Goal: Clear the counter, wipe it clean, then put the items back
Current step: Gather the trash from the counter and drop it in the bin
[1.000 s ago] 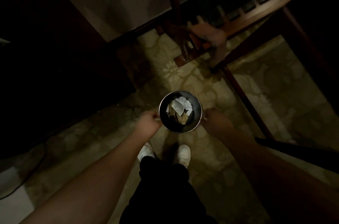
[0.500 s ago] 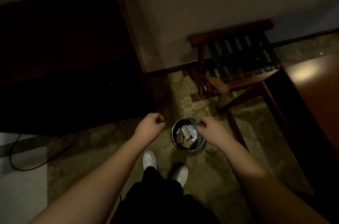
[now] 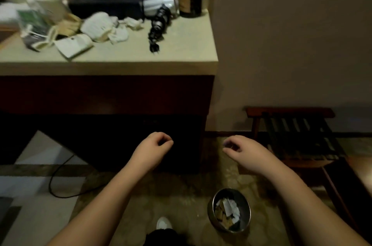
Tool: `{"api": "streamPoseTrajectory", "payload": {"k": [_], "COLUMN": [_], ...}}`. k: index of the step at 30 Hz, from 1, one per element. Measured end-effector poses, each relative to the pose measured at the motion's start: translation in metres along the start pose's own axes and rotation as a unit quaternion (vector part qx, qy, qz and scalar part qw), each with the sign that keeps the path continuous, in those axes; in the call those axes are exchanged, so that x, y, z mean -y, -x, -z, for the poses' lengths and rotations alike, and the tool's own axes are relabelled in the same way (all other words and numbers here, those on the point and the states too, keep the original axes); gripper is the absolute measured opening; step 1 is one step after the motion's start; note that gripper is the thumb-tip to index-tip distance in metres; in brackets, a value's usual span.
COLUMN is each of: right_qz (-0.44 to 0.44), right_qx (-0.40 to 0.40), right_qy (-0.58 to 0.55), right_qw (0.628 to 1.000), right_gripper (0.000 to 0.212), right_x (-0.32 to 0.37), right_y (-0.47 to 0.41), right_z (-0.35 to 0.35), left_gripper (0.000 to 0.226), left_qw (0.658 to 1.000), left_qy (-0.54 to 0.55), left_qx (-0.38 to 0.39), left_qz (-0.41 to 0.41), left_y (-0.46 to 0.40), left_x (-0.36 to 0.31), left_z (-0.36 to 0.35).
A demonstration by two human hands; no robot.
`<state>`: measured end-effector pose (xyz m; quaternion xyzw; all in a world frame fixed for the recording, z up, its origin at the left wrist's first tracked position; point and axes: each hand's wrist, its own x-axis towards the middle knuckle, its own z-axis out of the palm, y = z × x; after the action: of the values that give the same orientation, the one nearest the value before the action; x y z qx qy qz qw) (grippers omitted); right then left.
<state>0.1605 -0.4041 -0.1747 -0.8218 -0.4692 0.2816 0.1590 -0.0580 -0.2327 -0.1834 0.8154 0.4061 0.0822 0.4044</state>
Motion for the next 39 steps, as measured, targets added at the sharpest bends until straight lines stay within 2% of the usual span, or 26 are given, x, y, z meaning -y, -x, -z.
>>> {"api": "streamPoseTrajectory", "payload": {"k": [7,13,20,22,25,29,32,35,39], "right_qz": [0.08,0.123,0.197,0.207,0.21,0.185,0.15,0.119,0.091], "right_qx": [0.018,0.035,-0.068,-0.097,-0.13,-0.14,-0.12,-0.1,-0.065], "right_qy": [-0.014,-0.011,0.029,0.058,0.106,0.174,0.204,0.222,0.246], "right_qw": [0.997,0.992,0.978,0.972,0.963,0.957,0.96,0.963,0.963], "right_gripper": [0.023,0.015,0.018,0.021,0.028,0.035,0.041,0.049,0.056], "right_x": [0.082,0.154,0.241,0.264,0.296,0.324,0.333,0.337,0.338], "right_y": [-0.023,-0.059,-0.119,-0.141,-0.179,-0.232,-0.265,-0.286,-0.301], "right_z": [0.029,0.041,0.073,0.084,0.1,0.11,0.111,0.109,0.105], "left_gripper": [0.008,0.009,0.008,0.008,0.016,0.044,0.053,0.05,0.034], "left_qw": [0.993,0.982,0.953,0.952,0.96,0.96,0.949,0.947,0.943], "left_qy": [0.083,0.096,0.125,0.098,-0.034,-0.197,-0.276,-0.3,-0.316], "left_qx": [-0.088,-0.163,-0.274,-0.286,-0.27,-0.197,-0.152,-0.108,-0.094], "left_qz": [0.016,0.014,-0.02,-0.041,-0.06,-0.012,0.015,0.034,0.04], "left_y": [0.012,-0.01,-0.057,-0.075,-0.108,-0.15,-0.168,-0.176,-0.18], "left_x": [0.01,0.03,0.031,0.027,0.024,0.027,0.027,0.026,0.026], "left_z": [0.079,0.151,0.249,0.277,0.312,0.336,0.341,0.342,0.34]}}
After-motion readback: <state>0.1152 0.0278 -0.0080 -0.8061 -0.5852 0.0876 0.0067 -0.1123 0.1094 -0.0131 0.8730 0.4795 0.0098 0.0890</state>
